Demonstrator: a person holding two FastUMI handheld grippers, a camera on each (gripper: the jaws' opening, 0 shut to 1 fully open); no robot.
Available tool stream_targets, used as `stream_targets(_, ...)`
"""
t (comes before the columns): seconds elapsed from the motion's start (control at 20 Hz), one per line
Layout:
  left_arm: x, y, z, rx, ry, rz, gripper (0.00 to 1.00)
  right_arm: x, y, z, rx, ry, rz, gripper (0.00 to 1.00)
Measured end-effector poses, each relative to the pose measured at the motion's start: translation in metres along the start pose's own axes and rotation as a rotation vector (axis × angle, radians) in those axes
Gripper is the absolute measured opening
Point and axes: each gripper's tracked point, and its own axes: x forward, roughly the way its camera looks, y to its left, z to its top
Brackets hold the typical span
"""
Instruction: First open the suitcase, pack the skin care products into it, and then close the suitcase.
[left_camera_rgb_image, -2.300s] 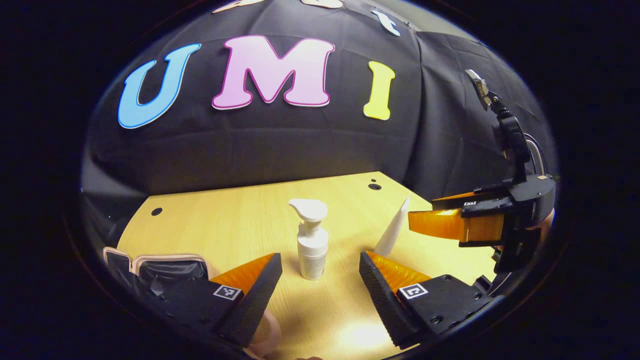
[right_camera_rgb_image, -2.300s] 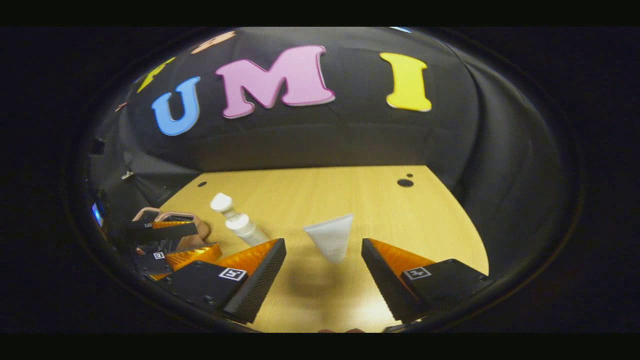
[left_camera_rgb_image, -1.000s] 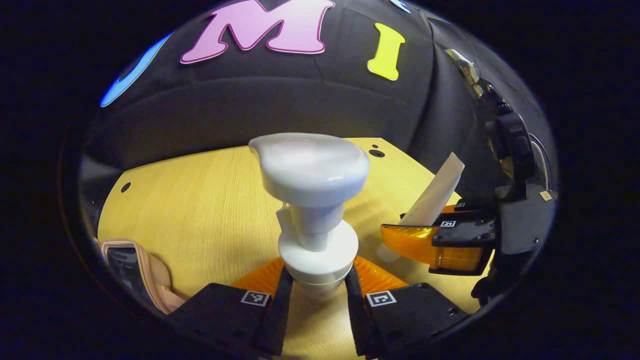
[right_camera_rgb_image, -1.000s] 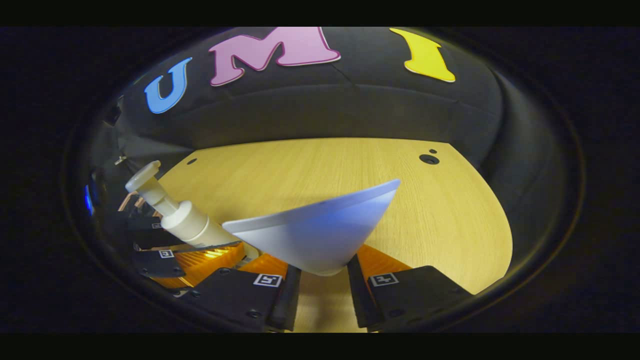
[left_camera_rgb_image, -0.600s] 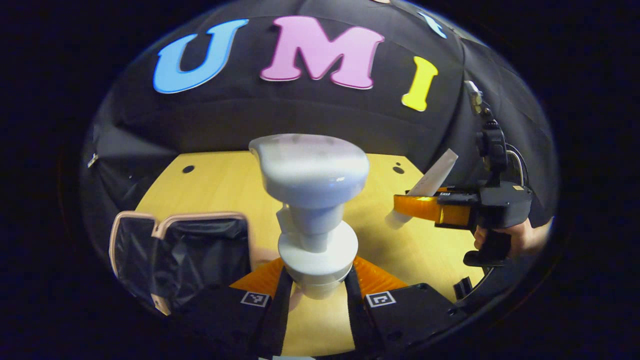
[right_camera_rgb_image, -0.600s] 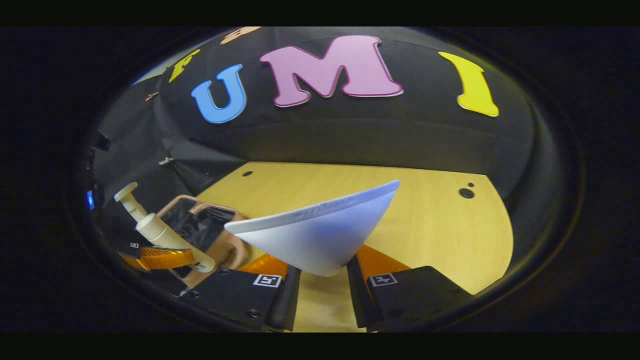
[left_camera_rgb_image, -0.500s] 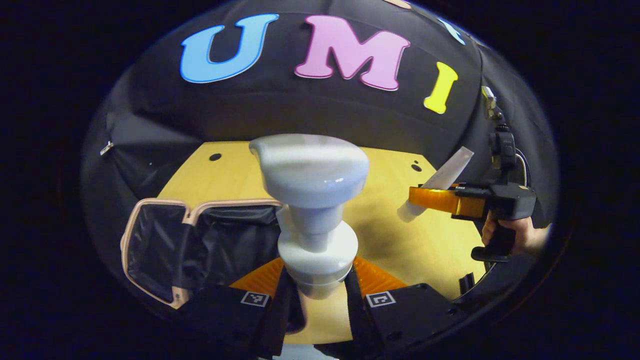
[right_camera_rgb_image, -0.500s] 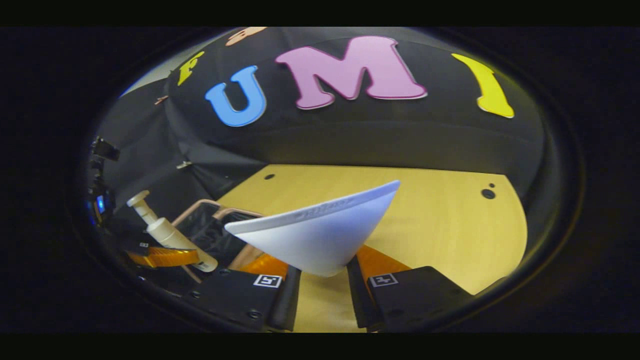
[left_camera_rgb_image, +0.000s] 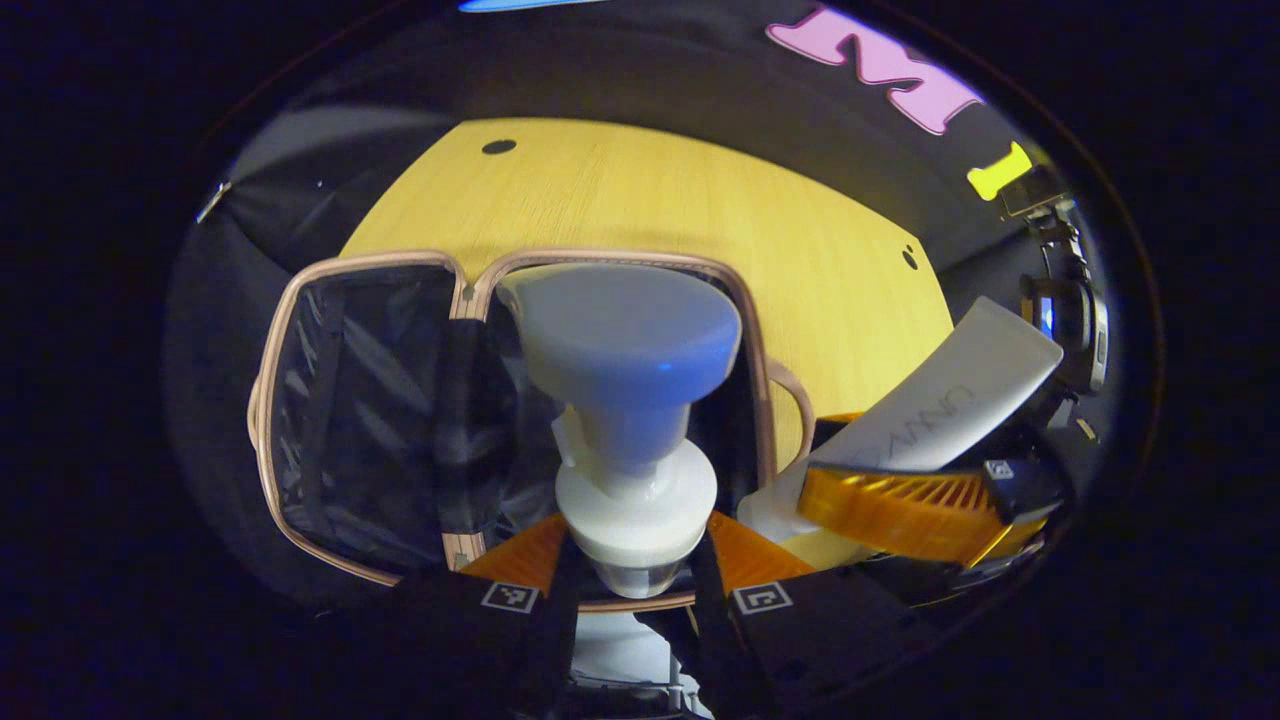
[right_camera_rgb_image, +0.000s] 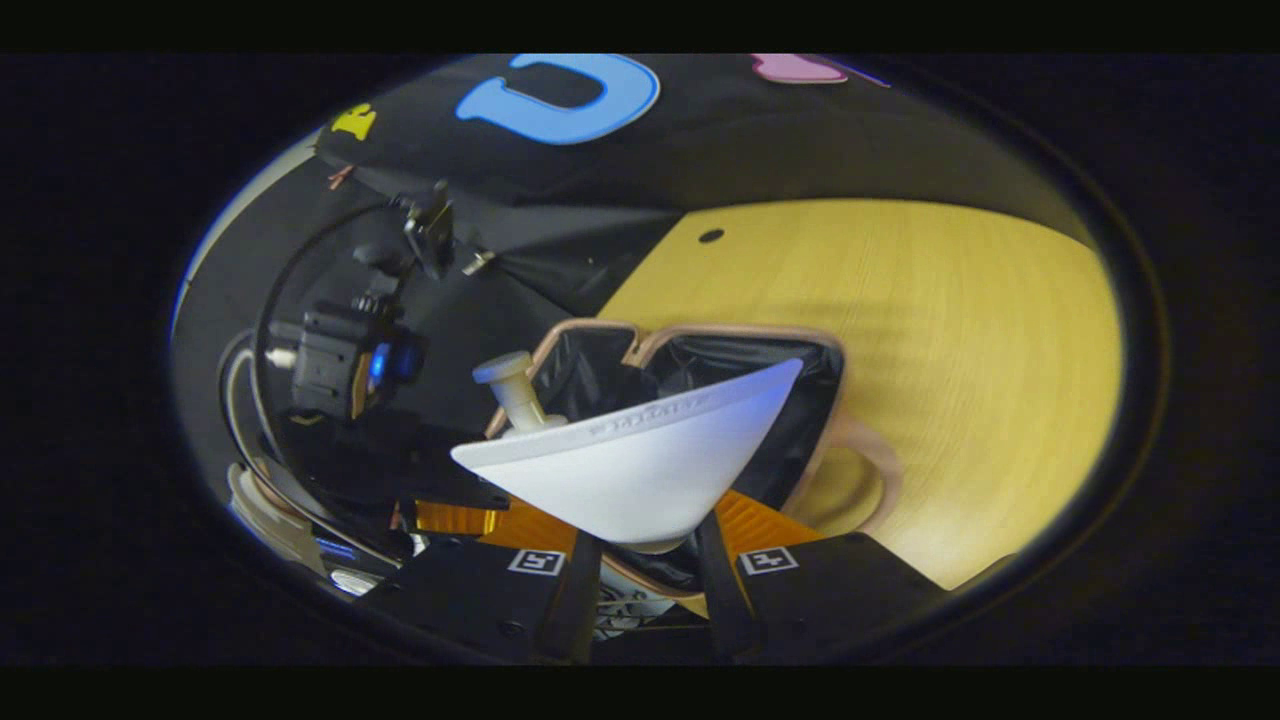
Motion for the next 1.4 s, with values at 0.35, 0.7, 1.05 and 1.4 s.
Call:
stream_targets(0.35,0.05,0.058,-0.023,0.03,0.262,0.056,0.55,0.036,-0.033,-0.052,0.199,0.305,-0.207,0.49)
stream_targets(0.7,0.08,0.05,-0.022,-0.032,0.324,-0.027,0.57,0.045,-0.043,-0.04,0.334,0.314,-0.304,0.5)
stream_targets(1.05,0.083,0.051,-0.015,0.022,0.304,0.011,0.63,0.01,-0.035,-0.03,0.358,0.215,-0.318,0.55)
stream_targets(1.4,0.018,0.059,0.004,0.057,0.112,0.015,0.92,-0.034,-0.025,-0.013,0.315,0.089,-0.251,0.98)
